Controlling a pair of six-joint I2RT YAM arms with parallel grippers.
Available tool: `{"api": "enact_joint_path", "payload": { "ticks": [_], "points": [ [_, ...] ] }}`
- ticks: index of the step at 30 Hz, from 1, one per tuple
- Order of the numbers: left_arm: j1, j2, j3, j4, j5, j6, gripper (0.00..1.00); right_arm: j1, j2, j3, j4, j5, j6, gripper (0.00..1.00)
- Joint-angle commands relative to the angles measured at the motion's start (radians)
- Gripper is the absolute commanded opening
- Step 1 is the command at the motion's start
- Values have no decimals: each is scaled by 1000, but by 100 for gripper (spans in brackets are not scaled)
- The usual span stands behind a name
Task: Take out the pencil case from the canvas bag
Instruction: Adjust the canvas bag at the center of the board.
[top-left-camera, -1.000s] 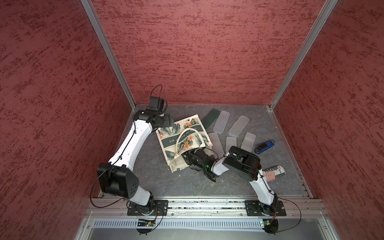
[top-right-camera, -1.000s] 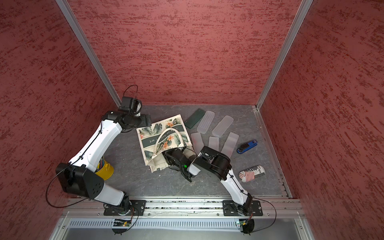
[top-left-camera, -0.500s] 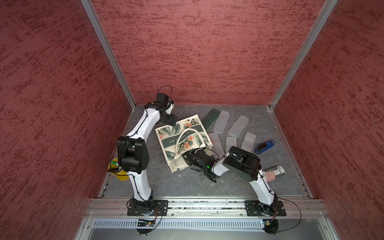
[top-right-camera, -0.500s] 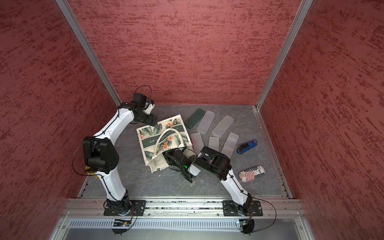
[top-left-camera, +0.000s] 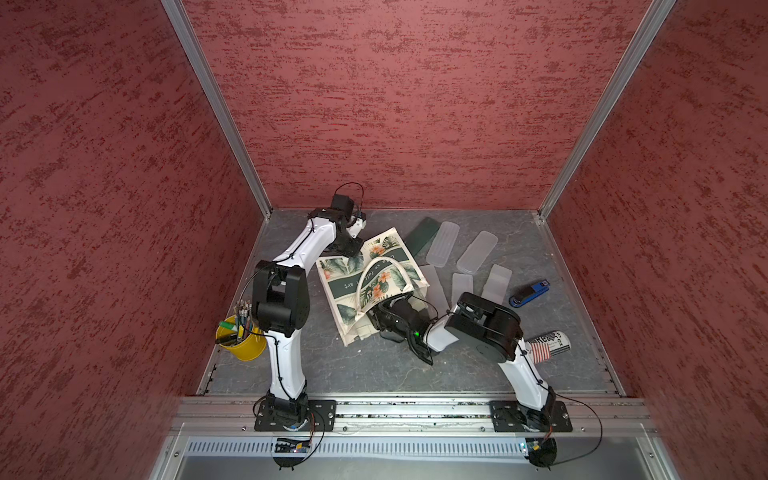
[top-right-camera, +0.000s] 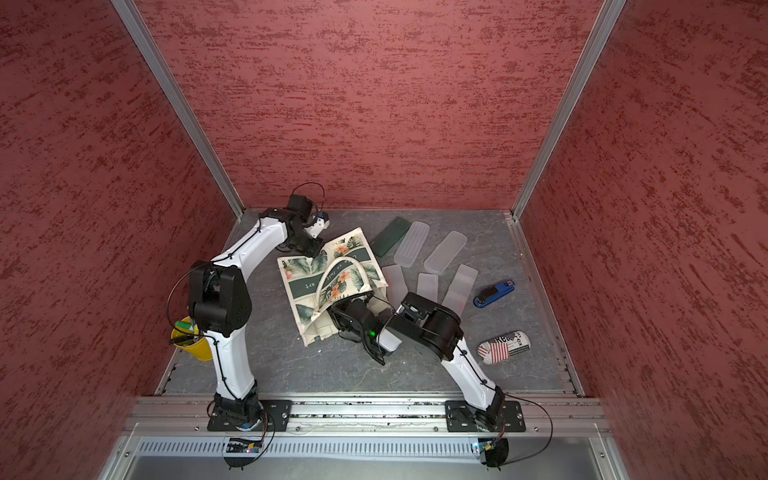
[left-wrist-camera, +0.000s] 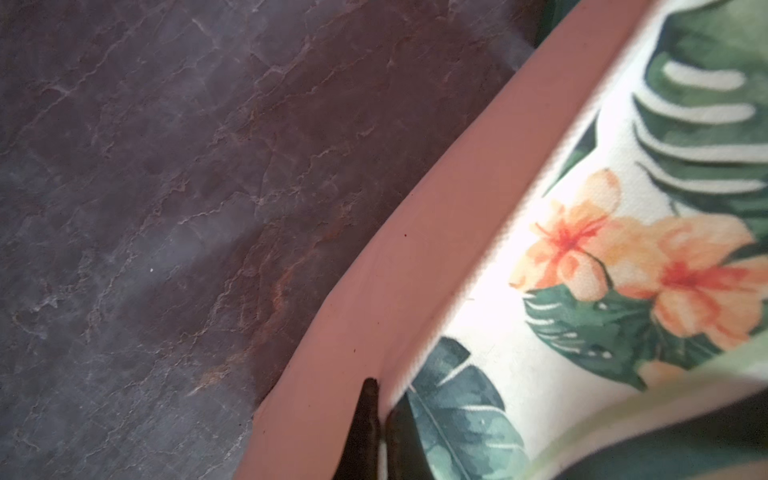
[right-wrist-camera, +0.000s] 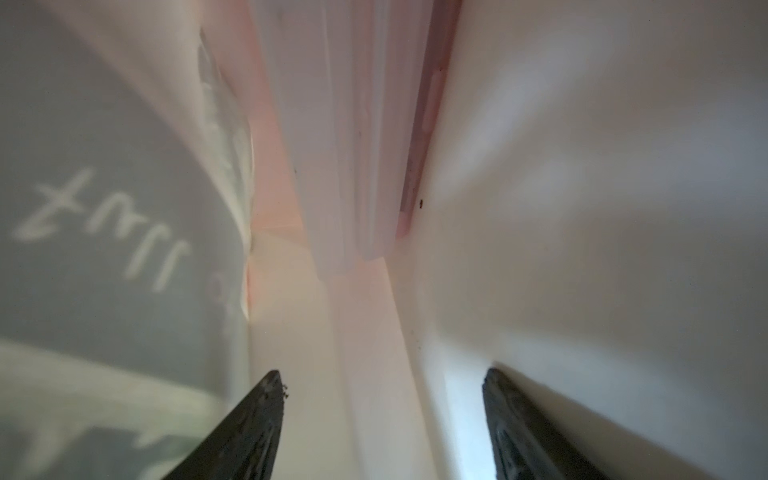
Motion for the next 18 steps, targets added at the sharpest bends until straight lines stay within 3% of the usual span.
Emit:
{"api": "enact_joint_path", "payload": {
  "ticks": [1, 11, 18],
  "points": [
    [-10, -69, -2, 18, 15, -16, 0, -4, -18, -55, -45, 43, -14, 77],
    [-16, -373, -63, 99, 143, -57, 0, -15, -102, -145, -20, 78, -23, 81],
    [-7, -363, -87, 46, 147, -44, 0, -15, -126, -141, -25, 72, -45, 81]
  ]
}}
